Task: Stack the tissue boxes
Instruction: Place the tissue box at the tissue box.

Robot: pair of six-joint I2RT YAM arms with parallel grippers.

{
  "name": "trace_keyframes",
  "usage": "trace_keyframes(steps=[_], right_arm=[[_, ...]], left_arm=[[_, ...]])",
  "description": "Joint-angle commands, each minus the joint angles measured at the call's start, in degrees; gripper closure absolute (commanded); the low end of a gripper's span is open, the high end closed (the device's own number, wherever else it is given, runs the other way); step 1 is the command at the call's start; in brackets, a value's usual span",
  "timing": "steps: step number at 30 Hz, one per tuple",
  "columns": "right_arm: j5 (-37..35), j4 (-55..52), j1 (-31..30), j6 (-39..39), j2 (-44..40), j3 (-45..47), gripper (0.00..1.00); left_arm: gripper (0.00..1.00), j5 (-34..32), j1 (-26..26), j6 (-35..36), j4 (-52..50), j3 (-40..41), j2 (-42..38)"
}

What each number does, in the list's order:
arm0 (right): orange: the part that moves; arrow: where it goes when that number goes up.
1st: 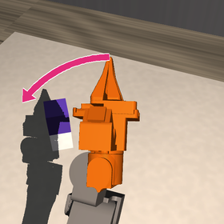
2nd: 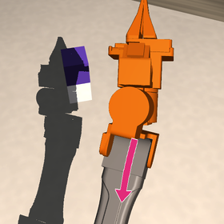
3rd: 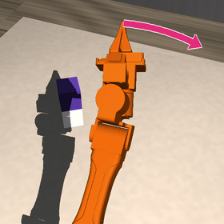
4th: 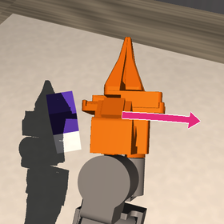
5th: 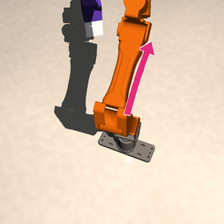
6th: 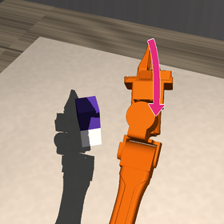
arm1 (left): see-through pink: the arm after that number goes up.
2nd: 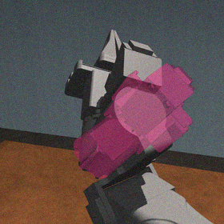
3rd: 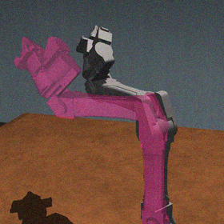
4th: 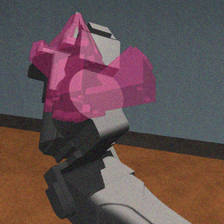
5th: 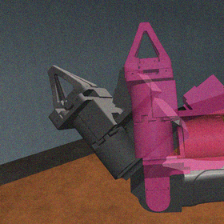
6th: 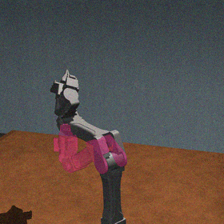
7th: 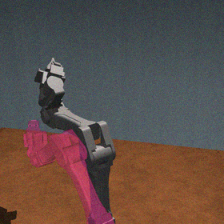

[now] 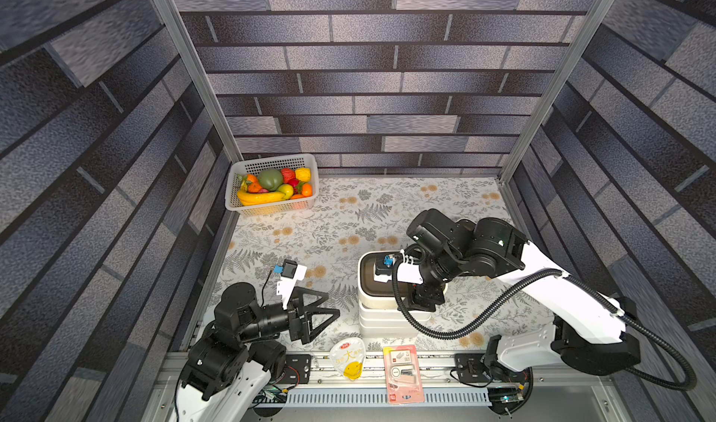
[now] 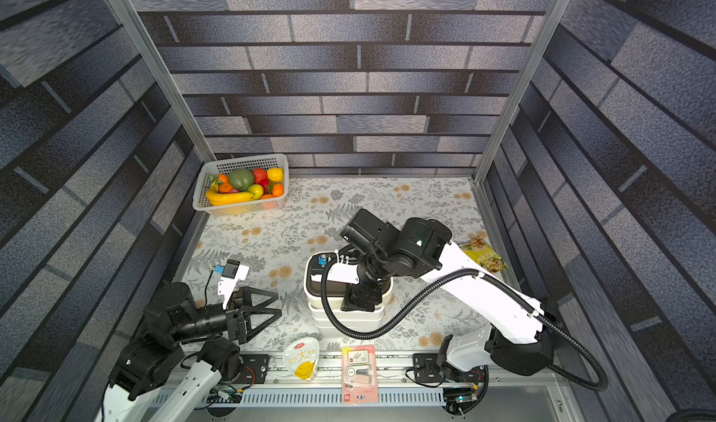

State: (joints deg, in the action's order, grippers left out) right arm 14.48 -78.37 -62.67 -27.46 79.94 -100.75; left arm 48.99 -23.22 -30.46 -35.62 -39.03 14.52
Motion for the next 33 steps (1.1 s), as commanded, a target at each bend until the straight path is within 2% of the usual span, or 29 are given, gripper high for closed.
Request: trace_keyframes(steps=[1,13,23,28,33], right_arm=[[0.5,0.4,-0.5,0.2,-0.8,0.3,0.27],[1.7,0.1,-0.5,1.7,0.3,-0.7,0.28],[-1.1,0.7,-0.5,1.9,0.1,-1.2,0.28],[-4.8,2.2,-0.5,2.8,-1.4,-0.4,0.23],[-5.1,3.7,-0.5,3.2,-2.9,-1.8,0.20]], left_arm=[[0.00,-0.5,-0.4,0.9,-0.6,-0.1,0.5],[0.00,-0.7,-0.6,0.9,-0.6,-0.1,0.4],[0.00,-0.8,-0.9,0.9,-0.7,-0.1,0.4],[0.00,-0.2,-0.9,1.0,-0.5,-0.1,0.7],[0.00,0.6,-0.8,0.8,-0.1,0.0,1.2]])
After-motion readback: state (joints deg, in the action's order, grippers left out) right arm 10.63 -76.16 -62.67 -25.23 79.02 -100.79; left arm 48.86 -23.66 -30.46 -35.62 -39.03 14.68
